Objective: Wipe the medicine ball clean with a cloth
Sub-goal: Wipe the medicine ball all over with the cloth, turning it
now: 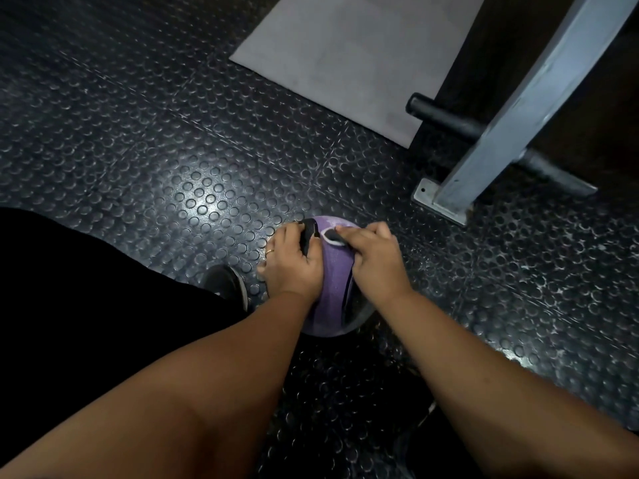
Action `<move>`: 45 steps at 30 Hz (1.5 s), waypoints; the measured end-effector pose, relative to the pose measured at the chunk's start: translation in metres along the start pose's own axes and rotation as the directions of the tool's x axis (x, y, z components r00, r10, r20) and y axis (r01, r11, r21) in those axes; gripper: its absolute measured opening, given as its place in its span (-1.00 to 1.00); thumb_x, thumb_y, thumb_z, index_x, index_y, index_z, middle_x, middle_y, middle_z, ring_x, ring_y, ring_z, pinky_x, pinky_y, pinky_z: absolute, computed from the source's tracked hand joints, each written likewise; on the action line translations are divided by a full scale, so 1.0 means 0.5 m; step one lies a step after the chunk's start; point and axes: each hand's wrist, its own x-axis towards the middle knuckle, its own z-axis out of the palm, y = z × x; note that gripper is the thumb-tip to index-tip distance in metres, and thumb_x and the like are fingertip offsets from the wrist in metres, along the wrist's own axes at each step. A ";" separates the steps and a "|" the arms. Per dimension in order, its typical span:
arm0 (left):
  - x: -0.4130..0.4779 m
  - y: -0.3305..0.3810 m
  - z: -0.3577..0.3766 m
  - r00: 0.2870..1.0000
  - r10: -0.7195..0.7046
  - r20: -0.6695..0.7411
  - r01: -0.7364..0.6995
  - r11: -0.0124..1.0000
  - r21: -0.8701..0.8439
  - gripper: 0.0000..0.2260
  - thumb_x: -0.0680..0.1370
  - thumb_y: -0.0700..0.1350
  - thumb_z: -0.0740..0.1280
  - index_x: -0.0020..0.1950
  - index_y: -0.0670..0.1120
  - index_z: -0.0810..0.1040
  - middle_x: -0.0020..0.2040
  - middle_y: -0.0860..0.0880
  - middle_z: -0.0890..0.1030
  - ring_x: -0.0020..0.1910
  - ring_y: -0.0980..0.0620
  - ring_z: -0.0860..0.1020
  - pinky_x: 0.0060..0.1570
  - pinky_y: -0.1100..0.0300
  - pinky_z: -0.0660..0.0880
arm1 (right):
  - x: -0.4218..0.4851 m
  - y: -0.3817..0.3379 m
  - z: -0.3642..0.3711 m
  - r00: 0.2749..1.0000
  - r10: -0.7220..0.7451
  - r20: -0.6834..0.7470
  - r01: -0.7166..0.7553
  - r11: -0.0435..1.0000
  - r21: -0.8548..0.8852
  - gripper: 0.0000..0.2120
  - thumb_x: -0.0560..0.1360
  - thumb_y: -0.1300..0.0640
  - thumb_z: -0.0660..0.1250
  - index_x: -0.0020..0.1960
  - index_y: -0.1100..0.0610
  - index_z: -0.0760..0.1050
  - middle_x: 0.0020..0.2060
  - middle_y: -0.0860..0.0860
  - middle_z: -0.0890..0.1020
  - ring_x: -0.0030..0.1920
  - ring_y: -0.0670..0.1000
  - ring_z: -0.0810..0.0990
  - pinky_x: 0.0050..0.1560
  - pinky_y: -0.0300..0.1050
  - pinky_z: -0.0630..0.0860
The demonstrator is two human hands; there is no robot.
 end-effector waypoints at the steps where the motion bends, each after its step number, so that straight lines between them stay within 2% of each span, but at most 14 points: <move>1: -0.003 0.000 0.000 1.000 0.004 -0.005 -0.004 1.000 0.005 -0.68 0.53 0.16 0.14 0.16 0.02 0.46 0.18 0.08 0.50 0.22 -0.04 0.45 0.22 -0.20 0.35 | 0.023 0.006 0.002 0.998 0.037 0.044 -0.037 0.999 -0.019 -0.55 0.46 0.34 0.18 0.20 -0.05 0.59 -0.06 -0.07 0.51 -0.01 0.06 0.46 0.11 -0.06 0.44; 6: -0.021 0.013 0.006 1.000 0.004 -0.028 -0.003 1.000 0.020 -0.66 0.51 0.17 0.14 0.17 0.04 0.46 0.21 0.08 0.49 0.21 -0.03 0.46 0.25 -0.25 0.33 | 0.083 0.031 0.007 0.976 0.163 0.144 -0.151 0.984 -0.090 -0.53 0.48 0.34 0.15 0.24 -0.05 0.56 -0.02 0.01 0.43 0.05 0.14 0.49 0.21 0.05 0.47; 10: -0.015 0.019 0.011 0.999 -0.031 -0.031 0.031 1.000 -0.002 -0.67 0.50 0.18 0.15 0.17 0.06 0.48 0.21 0.10 0.51 0.20 -0.03 0.48 0.26 -0.25 0.32 | 0.007 0.010 -0.010 0.997 0.066 0.038 -0.066 0.998 0.005 -0.50 0.44 0.42 0.18 0.26 0.03 0.55 -0.16 -0.23 0.32 -0.03 0.06 0.47 0.16 0.00 0.48; 14: -0.002 0.024 0.012 0.999 -0.039 -0.005 0.039 0.999 0.015 -0.75 0.57 0.11 0.24 0.18 0.05 0.48 0.21 0.08 0.51 0.25 -0.06 0.46 0.25 -0.19 0.29 | -0.097 0.004 -0.018 1.000 -0.009 0.006 0.009 0.999 0.044 -0.48 0.40 0.34 0.10 0.26 0.05 0.56 0.07 -0.09 0.59 -0.03 0.00 0.44 0.11 0.00 0.49; 18: -0.012 0.026 0.018 1.000 0.006 0.007 -0.007 0.999 0.053 -0.75 0.56 0.11 0.25 0.19 0.06 0.47 0.25 0.08 0.50 0.30 -0.07 0.43 0.27 -0.27 0.27 | -0.099 0.015 -0.016 0.996 -0.086 -0.015 0.084 0.993 -0.079 -0.48 0.38 0.29 0.13 0.27 0.02 0.55 0.20 -0.13 0.59 0.01 -0.02 0.41 0.12 0.02 0.46; 21: -0.023 0.028 0.020 1.000 0.018 -0.010 -0.017 0.998 0.057 -0.74 0.54 0.13 0.22 0.17 0.06 0.48 0.25 0.09 0.50 0.32 -0.06 0.41 0.29 -0.32 0.25 | -0.062 0.005 -0.010 0.998 0.008 -0.070 -0.010 1.000 -0.029 -0.52 0.42 0.37 0.20 0.25 0.03 0.56 0.04 -0.23 0.55 -0.01 0.00 0.42 0.12 -0.04 0.45; 23: -0.029 0.028 0.020 1.000 0.027 -0.016 -0.026 0.998 0.062 -0.67 0.51 0.16 0.16 0.17 0.06 0.49 0.26 0.09 0.51 0.35 -0.05 0.40 0.30 -0.31 0.25 | -0.007 0.007 -0.009 0.994 0.111 -0.020 -0.112 0.992 -0.053 -0.53 0.47 0.35 0.18 0.26 -0.02 0.55 -0.12 -0.22 0.38 -0.02 0.07 0.43 0.12 -0.06 0.43; 27: -0.043 0.021 0.023 0.998 0.061 -0.012 -0.060 0.996 0.069 -0.63 0.48 0.20 0.12 0.17 0.08 0.51 0.30 0.12 0.51 0.39 -0.03 0.38 0.31 -0.29 0.26 | 0.083 0.043 0.002 0.946 0.280 0.163 -0.255 0.953 -0.163 -0.51 0.48 0.33 0.13 0.29 -0.05 0.52 0.05 0.06 0.43 0.07 0.20 0.49 0.24 0.00 0.45; 32: -0.036 0.021 0.018 0.999 0.042 -0.015 -0.041 0.998 0.048 -0.54 0.44 0.24 0.06 0.18 0.08 0.52 0.29 0.13 0.51 0.33 -0.01 0.41 0.31 -0.25 0.27 | 0.023 0.032 0.000 0.983 0.182 0.040 -0.181 0.983 -0.022 -0.48 0.43 0.41 0.15 0.27 0.03 0.54 -0.03 0.04 0.48 0.01 0.09 0.45 0.17 -0.01 0.47; 35: -0.025 0.021 0.016 0.999 0.034 -0.018 -0.033 0.999 0.026 -0.58 0.46 0.22 0.09 0.18 0.07 0.51 0.26 0.11 0.52 0.29 -0.02 0.45 0.30 -0.25 0.28 | -0.058 0.003 -0.009 0.992 0.125 -0.023 -0.121 0.987 0.110 -0.44 0.38 0.42 0.13 0.26 0.03 0.56 0.00 -0.05 0.49 -0.01 0.02 0.45 0.15 -0.13 0.45; 38: -0.022 0.020 0.014 0.999 0.046 -0.003 -0.046 0.999 0.018 -0.56 0.47 0.21 0.06 0.19 0.05 0.51 0.24 0.09 0.52 0.26 -0.03 0.45 0.27 -0.18 0.29 | -0.099 -0.012 -0.011 1.000 0.006 -0.019 -0.005 1.000 0.026 -0.44 0.33 0.33 0.11 0.24 0.02 0.58 0.15 -0.15 0.61 0.01 -0.08 0.39 0.15 -0.10 0.42; 40: -0.027 0.018 0.011 0.997 0.074 -0.001 -0.074 0.997 0.026 -0.56 0.48 0.18 0.03 0.20 0.04 0.51 0.24 0.08 0.52 0.24 -0.03 0.46 0.25 -0.16 0.28 | -0.088 -0.006 -0.015 0.999 -0.030 -0.010 0.030 0.999 -0.031 -0.47 0.36 0.28 0.09 0.21 -0.02 0.59 0.14 -0.17 0.62 0.01 -0.06 0.40 0.11 -0.04 0.42; 42: -0.033 0.018 0.007 0.996 0.084 -0.008 -0.083 0.996 0.022 -0.54 0.48 0.16 0.00 0.22 0.03 0.51 0.25 0.07 0.52 0.23 -0.02 0.46 0.26 -0.16 0.26 | -0.062 -0.007 -0.016 1.000 0.013 -0.017 -0.014 0.999 -0.037 -0.51 0.41 0.28 0.11 0.20 -0.06 0.59 0.07 -0.12 0.61 0.00 0.00 0.43 0.09 -0.07 0.40; 45: -0.043 0.017 0.009 0.994 0.104 -0.016 -0.103 0.994 0.033 -0.53 0.46 0.13 0.00 0.21 0.01 0.53 0.26 0.07 0.53 0.28 -0.03 0.45 0.25 -0.16 0.27 | 0.006 -0.007 -0.012 0.984 0.176 0.034 -0.173 0.983 -0.069 -0.55 0.50 0.29 0.13 0.23 -0.09 0.56 -0.08 -0.02 0.42 -0.03 0.11 0.41 0.12 -0.06 0.41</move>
